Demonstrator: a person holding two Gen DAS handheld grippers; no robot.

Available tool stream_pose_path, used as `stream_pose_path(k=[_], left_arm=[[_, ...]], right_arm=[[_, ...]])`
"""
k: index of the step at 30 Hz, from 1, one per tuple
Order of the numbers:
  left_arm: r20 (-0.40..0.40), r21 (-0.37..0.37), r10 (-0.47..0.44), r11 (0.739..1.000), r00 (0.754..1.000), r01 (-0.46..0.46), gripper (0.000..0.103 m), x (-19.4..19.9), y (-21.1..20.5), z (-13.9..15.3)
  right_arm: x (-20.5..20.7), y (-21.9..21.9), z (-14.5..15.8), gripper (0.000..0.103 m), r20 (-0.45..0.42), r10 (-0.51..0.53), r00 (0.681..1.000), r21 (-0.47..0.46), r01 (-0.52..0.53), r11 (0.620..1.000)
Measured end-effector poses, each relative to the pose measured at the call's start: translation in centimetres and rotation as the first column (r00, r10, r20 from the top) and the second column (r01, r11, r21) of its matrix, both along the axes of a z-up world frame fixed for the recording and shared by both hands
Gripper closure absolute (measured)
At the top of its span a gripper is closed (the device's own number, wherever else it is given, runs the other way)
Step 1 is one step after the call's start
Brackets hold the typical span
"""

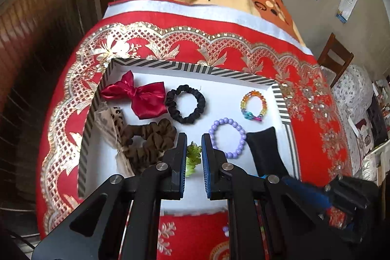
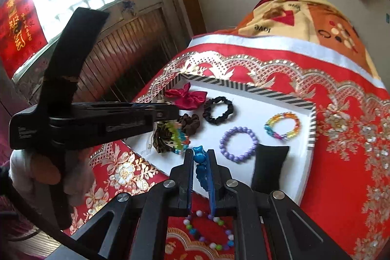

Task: Organize jewelry
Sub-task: 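Carry flower-bead bracelet with left tool into tray while right tool carries blue bracelet, then open left tool releasing flower-bead bracelet while right tool releases blue bracelet in tray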

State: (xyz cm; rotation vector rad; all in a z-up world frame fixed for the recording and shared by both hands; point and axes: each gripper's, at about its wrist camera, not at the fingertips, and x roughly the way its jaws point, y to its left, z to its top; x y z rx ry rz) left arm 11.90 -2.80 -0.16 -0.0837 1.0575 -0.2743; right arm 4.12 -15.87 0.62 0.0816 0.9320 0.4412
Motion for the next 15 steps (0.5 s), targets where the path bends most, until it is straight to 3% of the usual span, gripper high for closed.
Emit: stream_pose_path(k=[15], left_arm=[[-0.095, 0.029, 0.024, 0.999, 0.995, -0.021, 0.092, 5.6, -0.9, -5.2]], right_arm=[[4.3, -3.8, -7.2, 0.094, -0.183, -0.127, 0.975, -0.043, 0.121, 0.992]])
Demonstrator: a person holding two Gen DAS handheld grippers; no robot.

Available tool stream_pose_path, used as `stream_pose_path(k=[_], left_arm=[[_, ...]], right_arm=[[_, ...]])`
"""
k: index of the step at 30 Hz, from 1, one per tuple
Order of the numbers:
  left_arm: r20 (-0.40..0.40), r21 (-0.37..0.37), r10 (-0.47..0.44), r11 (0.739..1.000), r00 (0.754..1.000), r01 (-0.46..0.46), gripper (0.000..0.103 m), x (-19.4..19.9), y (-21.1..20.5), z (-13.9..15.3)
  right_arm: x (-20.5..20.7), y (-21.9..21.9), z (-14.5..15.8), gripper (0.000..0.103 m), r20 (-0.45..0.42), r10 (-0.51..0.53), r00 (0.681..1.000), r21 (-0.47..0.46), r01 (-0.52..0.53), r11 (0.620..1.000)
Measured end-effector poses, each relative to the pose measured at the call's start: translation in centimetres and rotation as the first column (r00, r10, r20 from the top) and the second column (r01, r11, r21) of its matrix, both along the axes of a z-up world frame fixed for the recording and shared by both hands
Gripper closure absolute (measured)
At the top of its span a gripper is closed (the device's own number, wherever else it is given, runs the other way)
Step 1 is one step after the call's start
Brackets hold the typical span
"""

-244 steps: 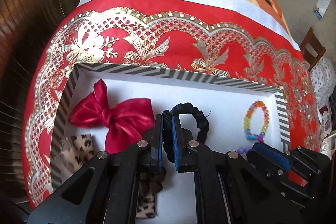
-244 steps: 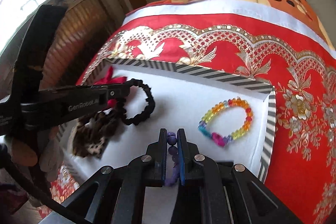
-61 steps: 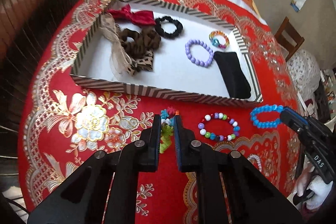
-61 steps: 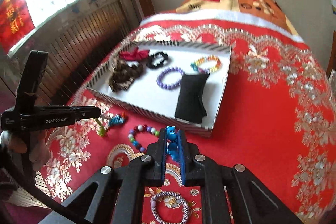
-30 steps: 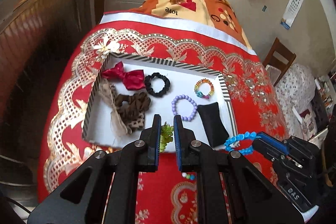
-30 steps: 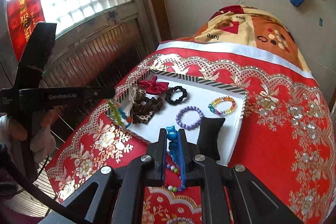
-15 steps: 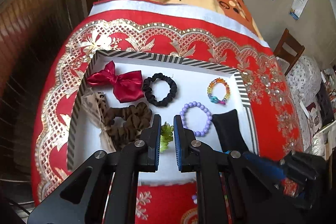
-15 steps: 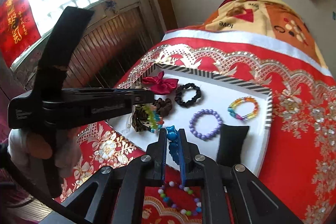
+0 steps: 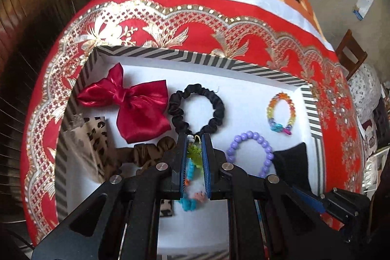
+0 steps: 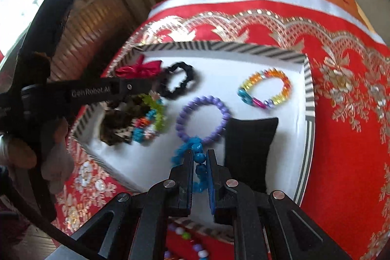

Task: Organize jewelry
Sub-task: 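Open left tool releasing flower-bead bracelet while right tool releases blue bracelet in tray, then withdraw both tools from tray toward last bracelets on cloth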

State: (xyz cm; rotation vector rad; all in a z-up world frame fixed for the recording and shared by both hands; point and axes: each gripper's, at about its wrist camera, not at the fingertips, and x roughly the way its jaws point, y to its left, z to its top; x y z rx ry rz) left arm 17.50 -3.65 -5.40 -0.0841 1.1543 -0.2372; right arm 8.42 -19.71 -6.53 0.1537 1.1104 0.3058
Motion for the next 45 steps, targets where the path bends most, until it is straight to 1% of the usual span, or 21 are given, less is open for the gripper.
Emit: stream_pose_path(k=[7, 9, 10, 12, 14, 16, 17, 18, 24, 28, 36, 45], left_arm=[[-0.027, 0.010, 0.019, 1.000, 0.999, -0.019, 0.092, 0.5, 0.1, -1.3], [-0.023, 0.014, 0.020, 1.000, 1.000, -0.020, 0.089, 0.5, 0.1, -1.5], [-0.018, 0.018, 0.019, 1.000, 1.000, -0.019, 0.087, 0.4, 0.1, -1.5], [-0.010, 0.015, 0.021, 1.000, 1.000, -0.021, 0.068, 0.3, 0.1, -1.4], [-0.001, 0.010, 0.028, 1.000, 1.000, -0.028, 0.061, 0.1, 0.3, -1.3], [0.007, 0.017, 0.031, 0.999, 1.000, -0.031, 0.059, -0.1, 0.3, -1.1], [0.011, 0.020, 0.032, 0.999, 0.999, -0.032, 0.057, -0.2, 0.3, -1.0], [0.013, 0.024, 0.032, 0.999, 0.999, -0.033, 0.057, -0.4, 0.3, -0.9], [0.042, 0.066, 0.038, 0.997, 0.998, -0.041, 0.057, -1.8, 0.4, 0.0], [0.052, 0.079, 0.053, 0.995, 0.997, -0.057, 0.057, -2.7, 0.7, 0.6], [0.087, 0.106, 0.061, 0.992, 0.994, -0.071, 0.057, -5.0, 0.9, 1.7], [0.130, 0.135, 0.063, 0.988, 0.990, -0.081, 0.057, -7.3, 0.9, 2.8]], right_arm=[[0.3, 1.2, -1.2, 0.094, -0.021, 0.037, 0.999, -0.030, -0.038, 0.999], [0.3, 1.5, -1.3, 0.094, -0.028, 0.043, 0.999, -0.035, -0.044, 0.998], [0.3, 1.6, -1.4, 0.094, -0.033, 0.045, 0.998, -0.038, -0.046, 0.998], [0.4, 1.7, -1.5, 0.094, -0.050, 0.047, 0.998, -0.044, -0.049, 0.998], [0.3, 1.8, -1.4, 0.091, -0.054, 0.050, 0.997, -0.038, -0.052, 0.998], [0.1, 1.7, -1.2, 0.082, -0.047, 0.046, 0.998, -0.029, -0.047, 0.998], [0.1, 1.7, -1.0, 0.079, -0.044, 0.044, 0.998, -0.024, -0.045, 0.999], [-0.1, 1.7, -0.8, 0.077, -0.039, 0.042, 0.998, -0.021, -0.043, 0.999], [-1.3, 1.1, 0.5, 0.077, -0.016, 0.028, 0.999, -0.015, -0.028, 0.999], [-2.3, 0.5, 1.4, 0.076, 0.001, 0.008, 1.000, -0.009, -0.008, 1.000], [-3.6, -0.3, 2.1, 0.075, 0.015, -0.024, 1.000, -0.009, 0.025, 1.000], [-4.7, -0.3, 2.9, 0.074, 0.034, -0.027, 0.999, -0.014, 0.028, 1.000]])
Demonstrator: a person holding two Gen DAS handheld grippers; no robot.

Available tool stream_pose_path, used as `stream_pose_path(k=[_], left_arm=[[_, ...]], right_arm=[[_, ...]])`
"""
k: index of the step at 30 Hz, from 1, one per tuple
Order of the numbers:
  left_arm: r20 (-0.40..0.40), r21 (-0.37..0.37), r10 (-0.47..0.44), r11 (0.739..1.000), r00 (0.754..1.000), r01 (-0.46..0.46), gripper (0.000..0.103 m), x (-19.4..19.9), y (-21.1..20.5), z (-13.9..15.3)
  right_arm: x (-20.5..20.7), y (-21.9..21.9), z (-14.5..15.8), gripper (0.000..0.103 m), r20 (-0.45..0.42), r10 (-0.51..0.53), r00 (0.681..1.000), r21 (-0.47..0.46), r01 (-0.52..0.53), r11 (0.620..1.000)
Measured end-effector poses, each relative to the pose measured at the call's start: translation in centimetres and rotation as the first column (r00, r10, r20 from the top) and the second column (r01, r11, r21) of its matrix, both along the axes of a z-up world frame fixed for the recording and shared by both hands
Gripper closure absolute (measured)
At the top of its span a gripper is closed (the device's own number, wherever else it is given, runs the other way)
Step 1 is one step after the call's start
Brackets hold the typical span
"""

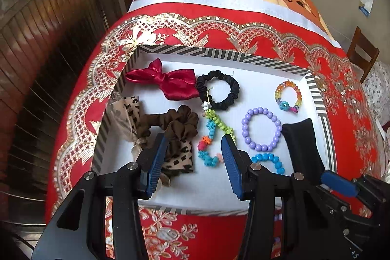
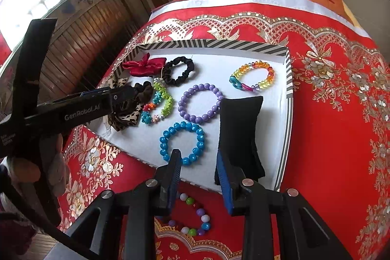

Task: Organize jewelry
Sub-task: 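Withdraw both tools from tray toward last bracelets on cloth, then grasp multicolor bead bracelet with left tool while right tool grasps grey braided bracelet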

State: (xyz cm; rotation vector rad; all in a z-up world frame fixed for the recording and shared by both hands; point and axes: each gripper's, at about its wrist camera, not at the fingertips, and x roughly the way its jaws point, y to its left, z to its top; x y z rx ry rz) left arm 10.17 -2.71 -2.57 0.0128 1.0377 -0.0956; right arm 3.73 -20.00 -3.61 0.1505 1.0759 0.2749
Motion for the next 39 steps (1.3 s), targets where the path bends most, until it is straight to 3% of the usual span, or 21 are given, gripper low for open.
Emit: stream_pose_path(k=[18, 39], left_arm=[[0.006, 0.031, -0.004, 1.000, 1.000, 0.004, 0.057, -4.6, -0.1, 0.2], [-0.049, -0.003, -0.016, 1.000, 0.999, 0.016, 0.057, -11.4, -1.0, -0.6]], right_arm=[[-3.0, -0.9, 1.1, 0.071, 0.018, -0.024, 1.000, -0.015, 0.024, 1.000], [-11.6, -4.4, -0.6, 0.070, -0.047, -0.051, 0.998, -0.054, 0.048, 0.997]])
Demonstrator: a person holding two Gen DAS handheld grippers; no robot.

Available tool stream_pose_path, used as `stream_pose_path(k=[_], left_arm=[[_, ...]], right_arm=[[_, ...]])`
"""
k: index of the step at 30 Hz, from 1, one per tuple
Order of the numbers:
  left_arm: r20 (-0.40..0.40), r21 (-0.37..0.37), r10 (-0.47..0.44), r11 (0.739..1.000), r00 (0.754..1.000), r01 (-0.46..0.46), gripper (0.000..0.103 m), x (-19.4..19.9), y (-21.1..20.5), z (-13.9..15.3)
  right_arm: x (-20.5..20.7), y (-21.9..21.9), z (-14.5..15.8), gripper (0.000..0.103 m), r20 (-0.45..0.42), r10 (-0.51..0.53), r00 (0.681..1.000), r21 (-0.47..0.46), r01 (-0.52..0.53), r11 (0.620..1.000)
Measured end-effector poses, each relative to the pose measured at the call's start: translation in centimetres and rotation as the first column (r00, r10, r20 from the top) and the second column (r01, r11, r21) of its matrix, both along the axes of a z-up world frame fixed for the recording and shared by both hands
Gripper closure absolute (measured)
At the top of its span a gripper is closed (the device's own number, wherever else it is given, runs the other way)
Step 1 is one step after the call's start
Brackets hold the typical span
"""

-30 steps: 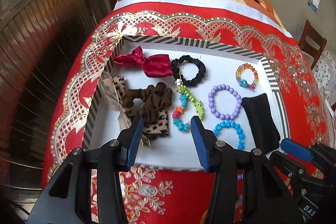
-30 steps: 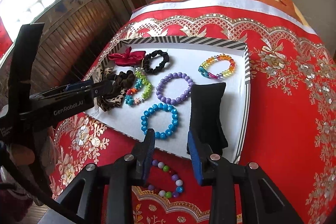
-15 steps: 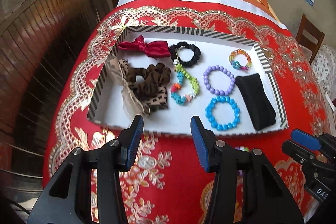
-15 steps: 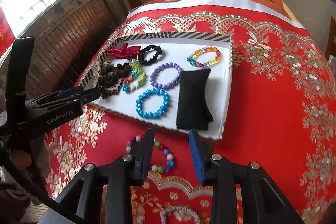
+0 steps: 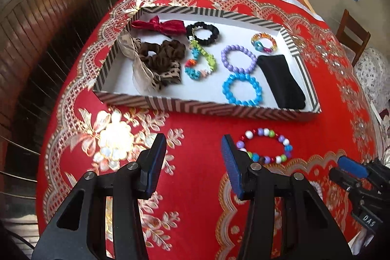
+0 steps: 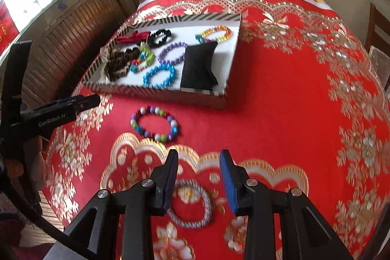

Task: Organize jewelry
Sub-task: 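Grasp multicolor bead bracelet with left tool while right tool grasps grey braided bracelet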

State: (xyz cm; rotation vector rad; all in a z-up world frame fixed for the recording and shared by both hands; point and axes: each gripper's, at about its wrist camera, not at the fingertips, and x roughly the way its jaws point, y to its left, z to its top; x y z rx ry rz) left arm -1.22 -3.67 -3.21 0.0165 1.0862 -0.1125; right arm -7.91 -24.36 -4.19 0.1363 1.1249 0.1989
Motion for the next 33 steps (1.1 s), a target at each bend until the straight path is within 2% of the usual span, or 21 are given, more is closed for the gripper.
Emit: stream_pose_path(k=[13, 26, 33], left_arm=[[-0.018, -0.004, -0.003, 1.000, 1.000, 0.003, 0.057, -1.9, -1.5, -0.5], [-0.045, -0.035, 0.010, 0.999, 0.999, -0.012, 0.057, -1.8, -1.3, -1.5], [-0.084, -0.064, -0.012, 0.998, 0.996, 0.006, 0.057, -0.8, -1.9, -2.7]], right_arm=[[-2.2, -0.2, -2.0, 0.069, -0.049, 0.024, 0.998, -0.003, -0.024, 1.000], [-1.9, 0.2, -3.6, 0.069, -0.029, 0.054, 0.998, -0.026, -0.054, 0.998], [-2.0, 0.9, -3.7, 0.086, -0.007, 0.101, 0.995, -0.108, -0.102, 0.989]])
